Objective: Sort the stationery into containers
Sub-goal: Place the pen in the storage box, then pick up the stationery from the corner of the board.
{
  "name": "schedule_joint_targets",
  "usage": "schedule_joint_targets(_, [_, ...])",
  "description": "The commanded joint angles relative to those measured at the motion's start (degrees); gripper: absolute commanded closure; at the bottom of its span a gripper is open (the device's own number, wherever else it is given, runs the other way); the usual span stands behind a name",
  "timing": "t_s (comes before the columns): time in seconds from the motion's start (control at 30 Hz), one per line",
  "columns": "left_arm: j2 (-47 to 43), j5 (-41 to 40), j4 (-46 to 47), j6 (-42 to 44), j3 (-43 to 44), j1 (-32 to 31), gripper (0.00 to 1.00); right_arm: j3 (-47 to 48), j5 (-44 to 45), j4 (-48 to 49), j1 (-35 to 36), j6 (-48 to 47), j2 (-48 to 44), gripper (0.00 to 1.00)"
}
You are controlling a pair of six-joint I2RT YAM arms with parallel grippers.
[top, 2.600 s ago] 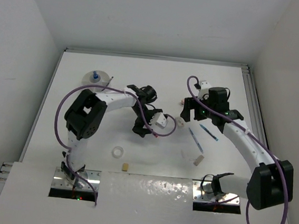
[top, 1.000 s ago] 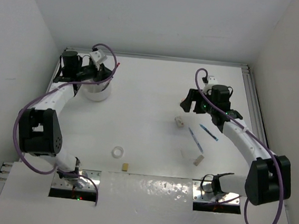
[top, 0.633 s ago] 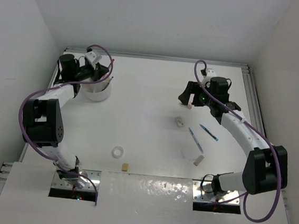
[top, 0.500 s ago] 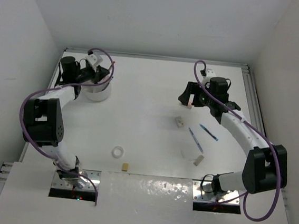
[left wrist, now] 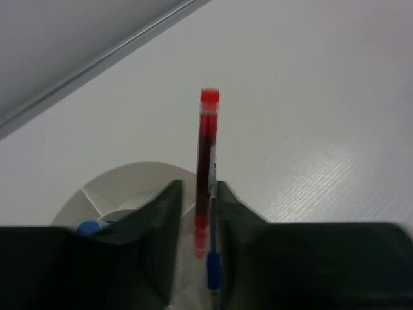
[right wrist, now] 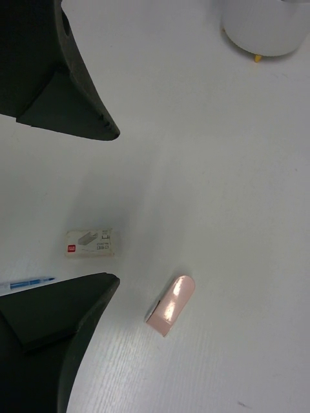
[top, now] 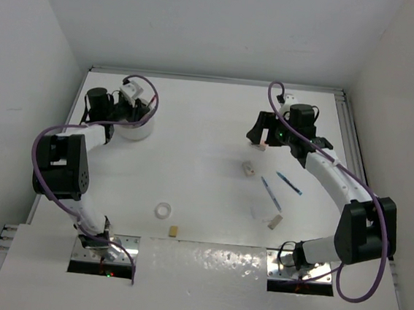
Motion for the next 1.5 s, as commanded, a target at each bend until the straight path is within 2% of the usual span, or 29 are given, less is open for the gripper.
schedule_joint_targets(0.0, [-0.81, 1.4, 1.56, 0.66, 0.59, 0.71, 0.75, 2.33, -1.01, 0.8, -0.27, -0.71, 0.44, 0.18])
schedule_joint_targets(0.03, [-1.25, 2.37, 0.85, 1.27, 0.94, 0.63, 0.57, 2.33, -1.1, 0.8, -0.27, -0.62, 0.27, 0.18])
schedule_joint_targets(0.13, [-2.22, 2.03, -0.83, 2.07, 1.65, 0.89, 0.44, 1.89, -1.8, 0.89, -0.18, -0.8, 0.18, 0.18])
schedule_joint_targets(0.37, [-6.26, 7.56, -9.77, 5.32, 6.3, 0.45, 0.43, 0.75, -2.77, 0.81, -0.01, -1.41, -0.87, 0.18])
schedule_joint_targets(0.43, [-8.37, 8.09, -13.12, 7.15, 8.67, -0.6, 0.46, 0.48, -0.4, -0.16, -0.09, -1.41, -1.22, 0.18])
schedule_joint_targets(0.47, [-8.9, 8.44, -18.27, 9.0, 9.55, -1.04, 0.47, 0.39, 0.39, -0.68, -0.09, -1.5, -1.4, 0.18])
schedule_joint_targets(0.5, [-10.38, 9.31, -21.71, 11.36, 11.13, -2.26, 0.57, 0.48, 2.4, -2.34, -0.09, -1.76, -1.75, 0.18])
schedule_joint_targets(0.53, [-11.09, 10.19, -26.88, 18.35, 11.67, -2.97, 0.65, 0.31, 3.2, -3.06, -0.09, -2.29, -1.93, 0.18])
schedule_joint_targets(0.57, [-11.8, 10.72, -35.2, 22.94, 12.45, -3.76, 0.82, 0.22, 3.99, -4.02, -0.01, -2.55, -2.45, 0.24])
schedule_joint_targets(0.6, [-13.19, 11.16, -40.5, 27.43, 12.72, -5.77, 0.88, 0.04, 4.61, -5.51, -0.01, -2.9, -2.81, 0.3])
schedule_joint_targets(0.63, [-13.56, 10.99, -46.21, 39.39, 13.16, -7.01, 0.9, -0.48, 5.4, -6.05, -0.01, -3.43, -3.16, 0.36])
schedule_joint_targets(0.67, [-13.65, 10.56, -60.54, 47.0, 14.38, -7.8, 0.91, -0.75, 5.58, -7.1, -0.09, -3.61, -3.51, 0.44])
schedule_joint_targets(0.7, [-13.47, 8.81, -68.6, 63.34, 15.0, -11.03, 0.9, -1.01, 5.84, -7.37, -0.01, -3.87, -4.38, 0.45])
schedule_joint_targets(0.73, [-13.21, 7.31, -75.73, 71.25, 15.36, -12.28, 0.85, -1.88, 6.11, -7.54, -0.01, -3.79, -4.65, 0.45])
schedule_joint_targets(0.77, [-12.77, 5.65, -88.68, 79.42, 15.19, -13.6, 0.65, -2.5, 6.2, -7.55, -0.01, -3.61, -5.18, 0.43])
schedule_joint_targets(0.8, [-12.33, 1.8, -93.94, 85.85, 14.66, -15.7, 0.55, -3.03, 6.29, -7.37, -0.01, -3.26, -5.88, 0.39])
schedule_joint_targets(0.83, [-12.24, 0.37, -99.21, 92.97, 14.05, -16.76, 0.5, -4.08, 6.46, -7.46, 0.17, -3.17, -6.32, 0.37])
schedule_joint_targets(0.87, [-12.42, -0.34, -99.61, 93.12, 12.56, -17.82, 0.45, -4.79, 6.46, -7.37, 0.43, -3.08, -6.67, 0.36])
schedule_joint_targets(0.97, [-12.59, 0.0, -99.27, 89.09, 10.62, -22.64, 0.43, -6.64, 6.64, -6.93, 1.13, -2.38, -8.25, 0.33])
schedule_joint_targets(1.03, [-11.9, 0.7, -95.6, 81.04, 10.27, -26.16, 0.44, -7.87, 6.64, -7.37, 2.1, -1.94, -9.31, 0.33])
schedule_joint_targets(1.1, [-11.45, 0.36, -92.16, 71.29, 9.31, -28.54, 0.48, -9.01, 7.34, -8.24, 3.5, -1.94, -10.62, 0.33])
schedule_joint_targets(1.13, [-11.54, -0.17, -91.54, 70.02, 8.69, -30.38, 0.49, -9.45, 7.69, -8.6, 3.77, -1.94, -11.07, 0.33])
schedule_joint_targets(1.23, [-13.72, -5.07, -84.96, 58.72, 4.66, -34.16, 0.49, -11.91, 8.83, -8.69, 4.74, -0.71, -13.26, 0.32])
schedule_joint_targets(1.37, [-14.88, -12.89, -77.75, 52.9, -1.33, -38.57, 0.51, -15.68, 9.18, -8.6, 5.0, 0.43, -16.07, 0.32])
schedule_joint_targets(1.47, [-13.74, -15.72, -70.89, 45.7, -3.18, -39.54, 0.56, -17.0, 9.27, -9.47, 5.26, 0.43, -18.01, 0.32])
